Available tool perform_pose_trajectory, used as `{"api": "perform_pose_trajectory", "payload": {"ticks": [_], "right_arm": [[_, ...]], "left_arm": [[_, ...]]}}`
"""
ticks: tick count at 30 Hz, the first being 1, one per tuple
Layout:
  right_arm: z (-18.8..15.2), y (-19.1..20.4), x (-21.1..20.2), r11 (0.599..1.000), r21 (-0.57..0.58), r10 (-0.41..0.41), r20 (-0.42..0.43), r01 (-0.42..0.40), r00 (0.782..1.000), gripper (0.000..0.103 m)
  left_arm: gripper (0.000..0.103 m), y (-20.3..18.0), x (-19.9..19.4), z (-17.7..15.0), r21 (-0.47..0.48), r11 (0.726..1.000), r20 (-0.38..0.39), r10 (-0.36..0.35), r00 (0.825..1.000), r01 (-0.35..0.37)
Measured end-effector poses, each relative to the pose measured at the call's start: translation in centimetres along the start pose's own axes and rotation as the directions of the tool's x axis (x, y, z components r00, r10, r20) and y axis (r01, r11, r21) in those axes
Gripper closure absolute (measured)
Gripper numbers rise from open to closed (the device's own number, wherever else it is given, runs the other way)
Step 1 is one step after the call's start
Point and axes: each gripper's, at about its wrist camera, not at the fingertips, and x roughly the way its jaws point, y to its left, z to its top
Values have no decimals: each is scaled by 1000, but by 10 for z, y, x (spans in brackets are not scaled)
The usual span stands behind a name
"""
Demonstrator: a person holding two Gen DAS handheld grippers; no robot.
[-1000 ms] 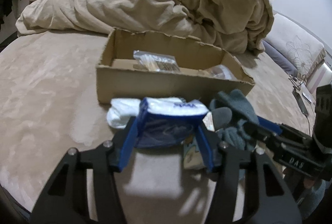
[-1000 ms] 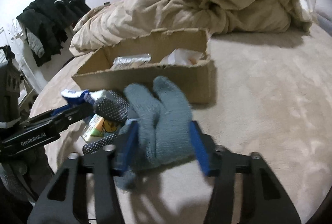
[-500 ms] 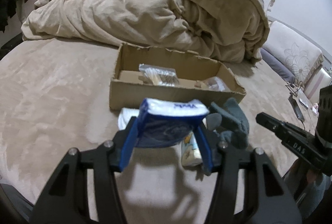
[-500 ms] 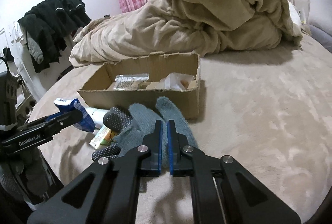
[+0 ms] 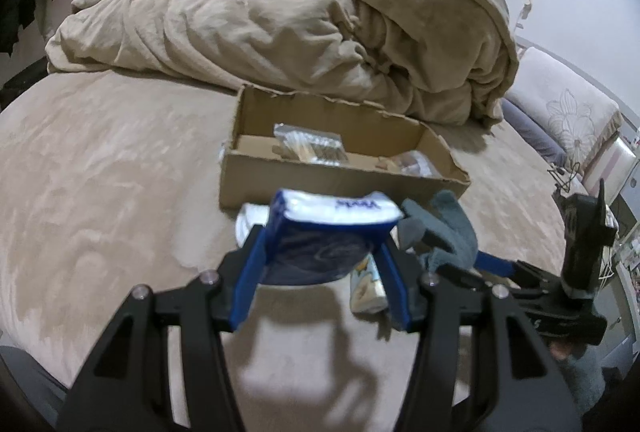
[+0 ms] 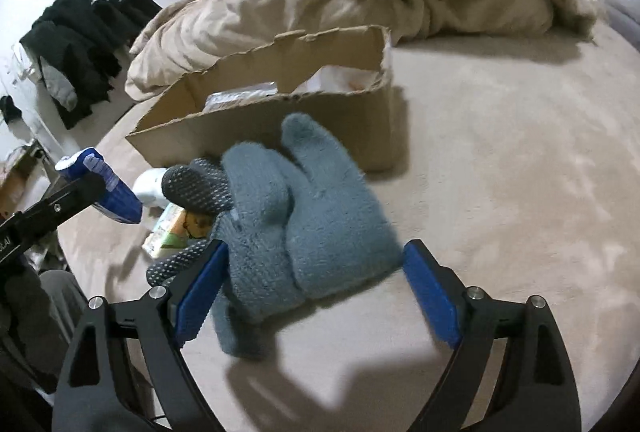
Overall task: Organize objects
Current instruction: 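Carry the blue tissue pack with the left tool while the right tool carries the gloves into the box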
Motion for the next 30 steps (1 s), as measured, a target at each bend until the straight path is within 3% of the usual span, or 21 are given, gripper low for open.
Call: {"api": "perform_pose_trajectory", "payload": {"ticks": [1, 3, 5, 6, 8, 9, 10, 14, 18, 21, 22, 24, 28, 29, 30], "right_arm": [[0, 3, 0, 1000, -14, 9, 9, -9, 1000, 26], [-1, 8, -2, 999, -35, 1, 22, 0, 1000, 30], [0, 8, -8, 999, -37, 0, 46, 2, 999, 42], [1, 7, -12, 999, -32, -6, 61, 8, 998, 58], [7, 3, -22, 1000, -17, -5, 89, 6, 996, 70], [9, 3, -25, 1000, -16, -7, 98, 9, 995, 85], [10, 2, -29, 1000, -18, -15, 109, 17, 994, 92], [14, 7, -38, 999, -45, -21, 126, 27, 992, 96], [11, 5, -28, 999, -38, -13, 78, 16, 997, 95], [6, 2, -20, 1000, -5, 14, 47, -14, 999, 82], [5, 2, -18, 1000, -3, 24, 42, -24, 999, 74], [4, 5, -15, 1000, -7, 23, 38, -23, 999, 70], [4, 3, -4, 999, 4, 47, 20, -48, 999, 70], [5, 0, -4, 998, 16, 52, 26, -52, 998, 73], [5, -1, -4, 998, 23, 56, 25, -56, 998, 82]], "left_arm": [[48, 0, -1, 0, -1, 1000, 0, -2, 1000, 2], [48, 0, -3, 0, -1, 1000, 4, -6, 1000, 6], [48, 0, -6, 0, 0, 1000, 10, -9, 1000, 9], [48, 0, -8, 1, 0, 1000, 14, -10, 1000, 10], [48, 1, -12, 2, -1, 1000, 20, -12, 1000, 12], [48, 1, -14, 4, -1, 1000, 26, -12, 1000, 12], [48, 2, -16, 5, -1, 1000, 29, -13, 1000, 13], [48, 2, -22, 9, 2, 1000, 43, -12, 999, 12], [48, 1, -22, 10, 6, 1000, 42, -13, 999, 13], [48, 2, -22, 8, 5, 1000, 38, -14, 999, 14], [48, 2, -22, 8, 4, 1000, 38, -15, 999, 15], [48, 2, -22, 8, 3, 1000, 38, -14, 999, 14], [48, 1, -22, 8, 7, 1000, 35, -19, 999, 19], [48, 1, -21, 9, 6, 1000, 34, -19, 999, 19], [48, 1, -21, 9, 7, 1000, 35, -21, 999, 21]]}}
